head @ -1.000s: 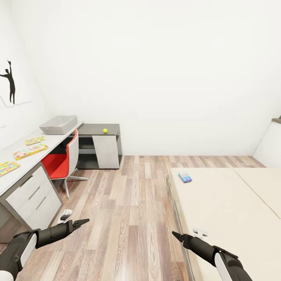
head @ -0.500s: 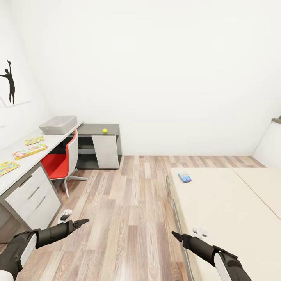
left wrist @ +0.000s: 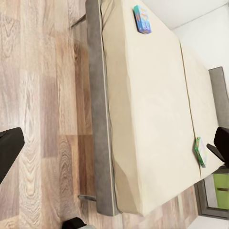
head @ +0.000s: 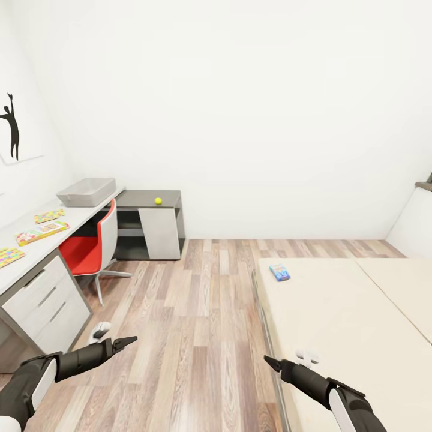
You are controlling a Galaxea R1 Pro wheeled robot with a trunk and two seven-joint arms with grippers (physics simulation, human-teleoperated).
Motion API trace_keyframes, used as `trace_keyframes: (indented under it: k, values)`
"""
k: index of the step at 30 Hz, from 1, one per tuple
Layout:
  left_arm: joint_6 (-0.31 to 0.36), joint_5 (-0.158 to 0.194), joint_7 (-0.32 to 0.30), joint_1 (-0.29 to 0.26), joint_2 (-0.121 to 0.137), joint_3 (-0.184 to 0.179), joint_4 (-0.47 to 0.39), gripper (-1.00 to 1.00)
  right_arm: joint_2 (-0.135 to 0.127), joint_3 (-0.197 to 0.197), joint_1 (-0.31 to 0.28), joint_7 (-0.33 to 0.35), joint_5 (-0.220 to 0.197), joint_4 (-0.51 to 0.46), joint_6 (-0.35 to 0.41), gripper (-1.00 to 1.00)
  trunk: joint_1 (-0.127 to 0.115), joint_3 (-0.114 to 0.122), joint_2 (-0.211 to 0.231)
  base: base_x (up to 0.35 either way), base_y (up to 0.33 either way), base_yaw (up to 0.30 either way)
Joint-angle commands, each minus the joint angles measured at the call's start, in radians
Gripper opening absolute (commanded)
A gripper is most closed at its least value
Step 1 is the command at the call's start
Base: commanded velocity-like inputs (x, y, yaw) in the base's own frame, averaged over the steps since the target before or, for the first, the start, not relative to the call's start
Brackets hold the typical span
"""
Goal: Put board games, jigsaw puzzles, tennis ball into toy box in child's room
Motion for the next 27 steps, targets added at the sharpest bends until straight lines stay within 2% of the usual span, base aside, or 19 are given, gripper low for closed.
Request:
trace_keyframes:
  k: [1, 27]
  values:
    - [0.007, 0.003, -0.002, -0.001, 0.0, 0.001, 0.0, 1.0, 0.0, -0.002, -0.001, 0.002, -0.008, 0.0, 0.008, 1.0, 0.001, -0.002, -0.002, 0.0, -0.187, 0.0]
    - [0.007, 0.002, -0.002, -0.001, -0.007, 0.001, 0.0, 1.0, 0.0, -0.002, -0.001, 0.001, -0.008, 0.0, 0.008, 1.0, 0.001, -0.002, -0.002, 0.0, -0.206, 0.0]
